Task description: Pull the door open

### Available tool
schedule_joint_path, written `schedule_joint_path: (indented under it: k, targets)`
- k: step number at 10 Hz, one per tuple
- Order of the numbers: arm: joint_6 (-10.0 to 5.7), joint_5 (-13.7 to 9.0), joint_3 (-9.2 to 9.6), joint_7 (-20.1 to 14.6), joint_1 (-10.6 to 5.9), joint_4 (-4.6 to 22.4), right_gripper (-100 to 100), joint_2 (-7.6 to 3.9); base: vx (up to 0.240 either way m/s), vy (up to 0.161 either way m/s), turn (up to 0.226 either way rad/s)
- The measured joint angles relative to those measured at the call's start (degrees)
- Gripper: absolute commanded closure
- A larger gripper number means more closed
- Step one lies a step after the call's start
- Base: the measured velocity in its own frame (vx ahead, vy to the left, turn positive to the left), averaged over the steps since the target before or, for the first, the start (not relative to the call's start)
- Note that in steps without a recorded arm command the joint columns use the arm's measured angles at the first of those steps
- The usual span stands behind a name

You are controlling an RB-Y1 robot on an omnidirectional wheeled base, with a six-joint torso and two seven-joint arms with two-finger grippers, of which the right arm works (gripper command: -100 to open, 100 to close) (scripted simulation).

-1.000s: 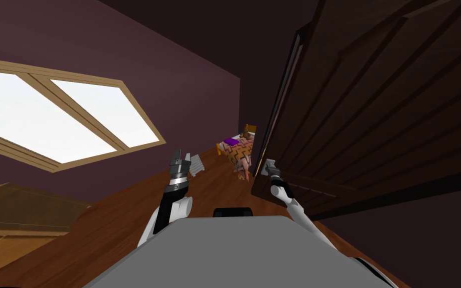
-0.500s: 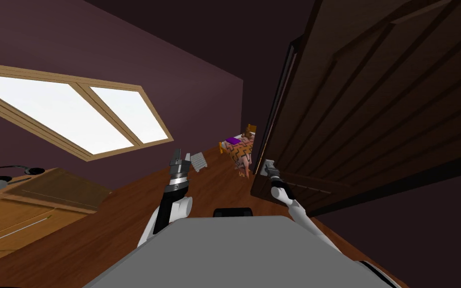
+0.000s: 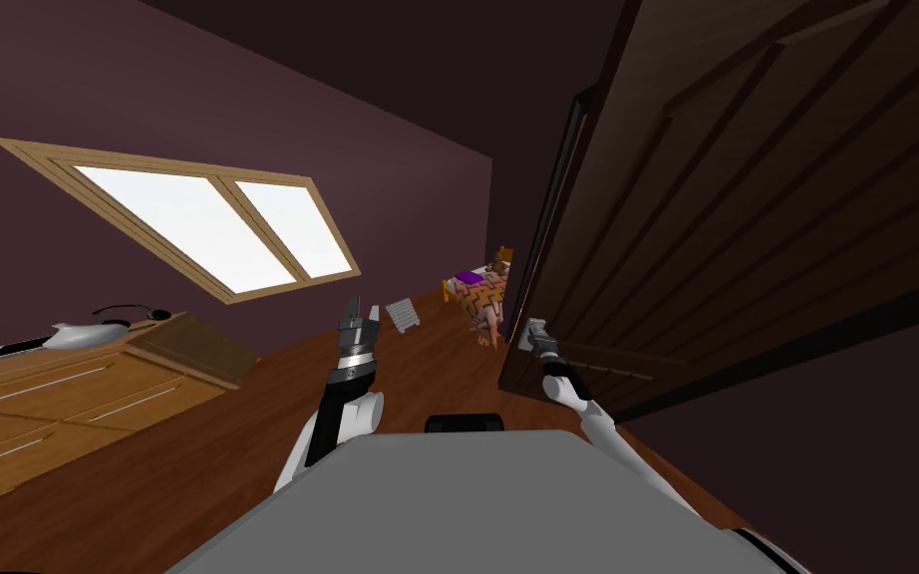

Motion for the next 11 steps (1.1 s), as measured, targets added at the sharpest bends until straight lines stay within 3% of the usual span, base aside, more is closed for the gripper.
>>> schedule_joint_path:
  k: [4, 6, 11]
  targets:
    - [-0.71, 0.1, 2.37, -1.9, 1.17, -1.5, 100, -1.91, -0.176, -0.053, 0.09]
    - [-0.74, 0.1, 2.91, -2.3, 1.57, -1.6, 100, -2.31, -0.168, -0.041, 0.134]
    - [-2.09, 0.5, 5.43, -4.8, 2.82, -3.0, 100, -5.1, -0.206, -0.057, 0.11]
